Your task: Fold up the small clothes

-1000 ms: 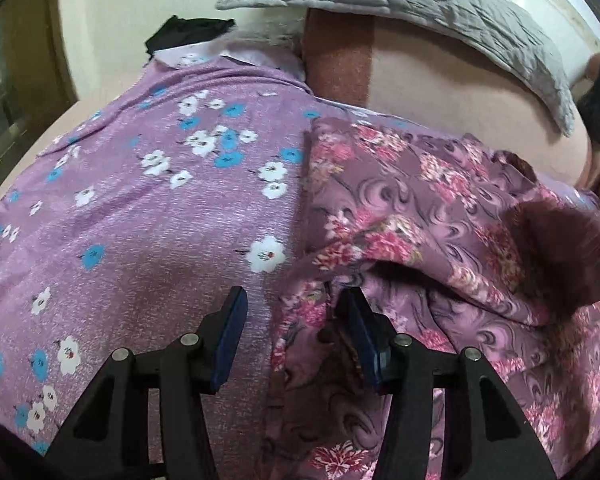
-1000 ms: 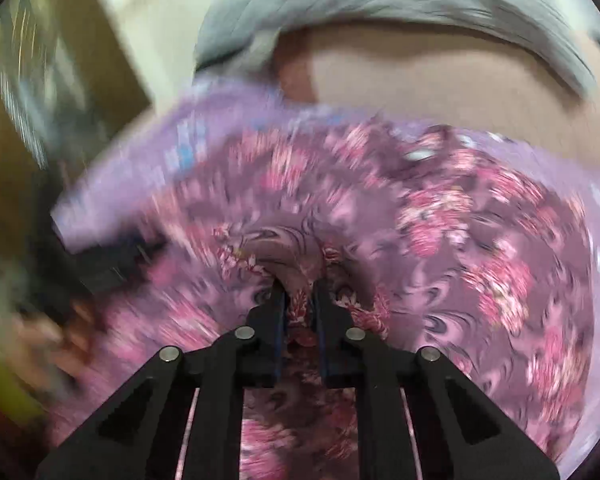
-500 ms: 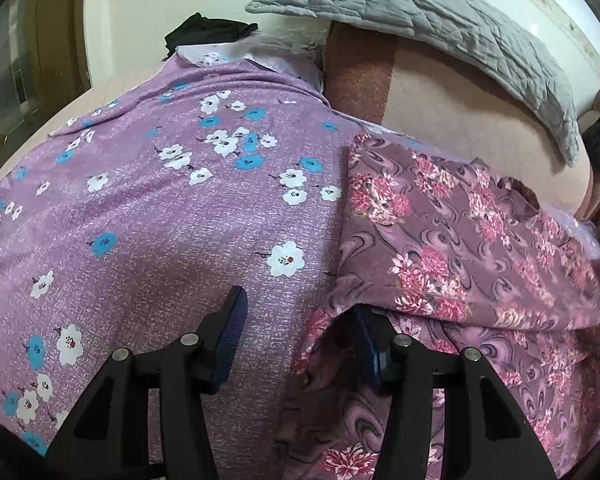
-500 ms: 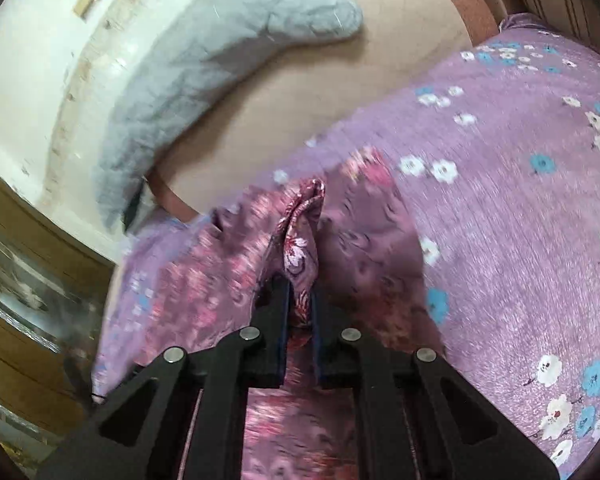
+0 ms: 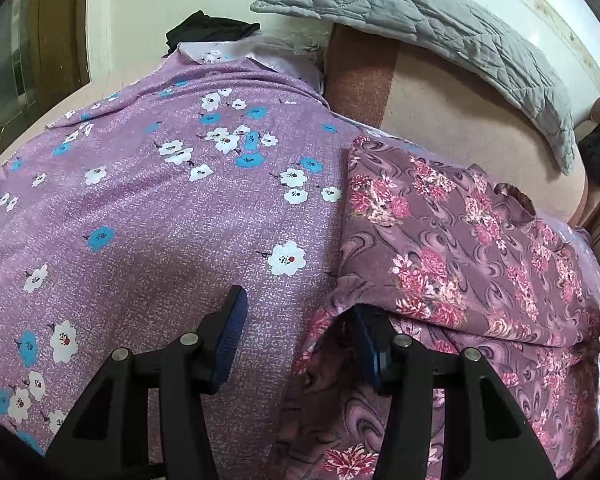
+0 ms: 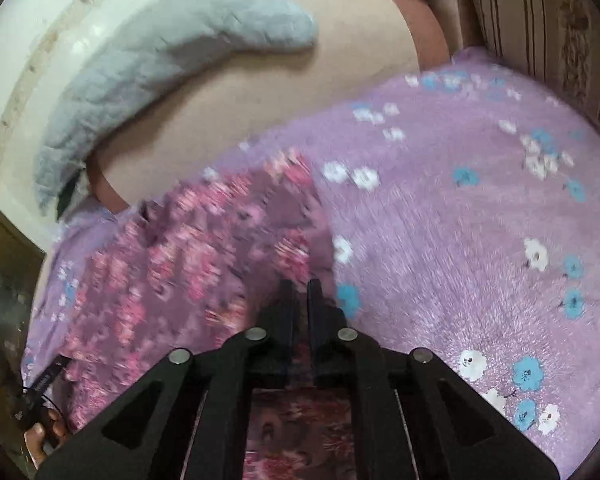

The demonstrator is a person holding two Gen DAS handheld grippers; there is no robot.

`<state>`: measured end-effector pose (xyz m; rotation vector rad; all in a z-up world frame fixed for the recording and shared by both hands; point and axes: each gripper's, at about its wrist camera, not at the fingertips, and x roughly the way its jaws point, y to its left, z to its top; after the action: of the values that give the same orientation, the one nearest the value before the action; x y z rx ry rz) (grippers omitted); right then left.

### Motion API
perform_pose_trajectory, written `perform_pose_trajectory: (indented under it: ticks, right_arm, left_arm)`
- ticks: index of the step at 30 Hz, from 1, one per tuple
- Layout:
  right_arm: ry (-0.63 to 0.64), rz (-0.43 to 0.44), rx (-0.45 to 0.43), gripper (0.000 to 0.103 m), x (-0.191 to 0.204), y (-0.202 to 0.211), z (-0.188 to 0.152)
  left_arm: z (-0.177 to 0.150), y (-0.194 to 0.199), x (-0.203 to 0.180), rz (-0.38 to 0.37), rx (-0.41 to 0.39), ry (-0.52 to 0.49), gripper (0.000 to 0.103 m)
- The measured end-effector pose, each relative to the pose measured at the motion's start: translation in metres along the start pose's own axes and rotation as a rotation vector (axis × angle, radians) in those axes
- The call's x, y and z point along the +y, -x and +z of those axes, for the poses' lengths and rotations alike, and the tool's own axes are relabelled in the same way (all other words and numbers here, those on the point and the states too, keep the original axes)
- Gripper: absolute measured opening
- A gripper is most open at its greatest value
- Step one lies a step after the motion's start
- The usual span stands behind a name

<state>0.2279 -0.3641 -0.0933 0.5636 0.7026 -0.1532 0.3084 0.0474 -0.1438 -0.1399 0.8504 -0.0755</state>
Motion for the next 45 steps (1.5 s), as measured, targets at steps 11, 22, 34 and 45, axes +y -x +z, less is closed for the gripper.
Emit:
perform_pose_trajectory:
  ticks: [11, 22, 34, 45]
  right_arm:
    - [-0.029, 0.023, 0.131, 0.053, -0.009, 0.008, -0.016]
    - [0.086, 0.160, 0.144, 0.062, -0.009, 0.141, -0.070]
    - [-0.020, 0.110, 0.201, 0.062, -0.064, 0.205, -0.170]
    - [-0.069, -0.005, 0.302, 0.062, -0.089, 0.201, -0.197]
  left_arm:
    - [-0.003, 0.031, 0.006, -0.092, 0.091, -0.042, 0.051]
    - [-0.097, 0.170, 0.036, -0.288, 0.214, -0.156, 0.064]
    - [-0.176, 0.195, 0.056, -0.308, 0.375, -0.156, 0.063]
    - [-0.183, 0.193, 0.047, -0.299, 0.409, -0.202, 0.053]
